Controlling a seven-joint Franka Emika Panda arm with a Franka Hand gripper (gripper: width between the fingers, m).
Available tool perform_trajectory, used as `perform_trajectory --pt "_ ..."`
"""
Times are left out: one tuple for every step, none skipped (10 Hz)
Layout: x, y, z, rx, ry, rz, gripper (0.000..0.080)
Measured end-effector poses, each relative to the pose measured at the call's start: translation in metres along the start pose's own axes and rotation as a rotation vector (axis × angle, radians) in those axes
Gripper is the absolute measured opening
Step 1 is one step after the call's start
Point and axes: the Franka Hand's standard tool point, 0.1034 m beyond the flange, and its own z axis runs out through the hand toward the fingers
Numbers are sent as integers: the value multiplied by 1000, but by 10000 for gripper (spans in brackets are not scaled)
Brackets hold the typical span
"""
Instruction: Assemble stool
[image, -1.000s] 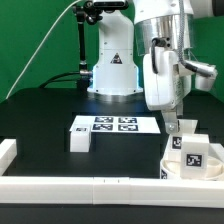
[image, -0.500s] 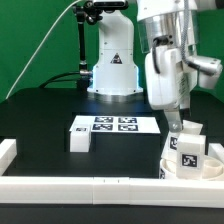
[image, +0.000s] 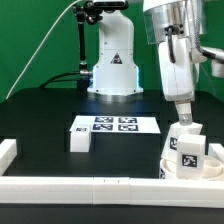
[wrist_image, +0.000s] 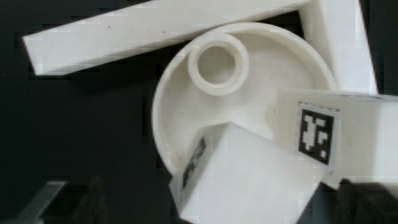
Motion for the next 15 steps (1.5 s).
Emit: perform_trajectory --pt "0 0 0 -4 4 -110 649" --pt "-3 0 0 -13 27 -278 649" --pt "-7 2 2 -12 31 -444 649" --pt "-11 5 4 -15 26 -556 649" --pt "-12 6 5 -11 28 -619 649" --pt "-11 5 5 -12 28 -701 649" --pt "-10 5 5 -13 28 -761 649" --pt "-10 5 5 -14 28 -796 649" --pt "-10 5 5 -15 30 -910 649" --pt "-9 5 5 -17 31 -1048 649" --pt "-8 5 5 -20 32 -1210 649" --pt "-6 5 5 -24 34 -1367 649" --pt "-5 5 6 -27 37 -1492 649" --pt "-1 5 6 -29 38 -1573 649" --pt "5 3 5 -33 41 -1648 649"
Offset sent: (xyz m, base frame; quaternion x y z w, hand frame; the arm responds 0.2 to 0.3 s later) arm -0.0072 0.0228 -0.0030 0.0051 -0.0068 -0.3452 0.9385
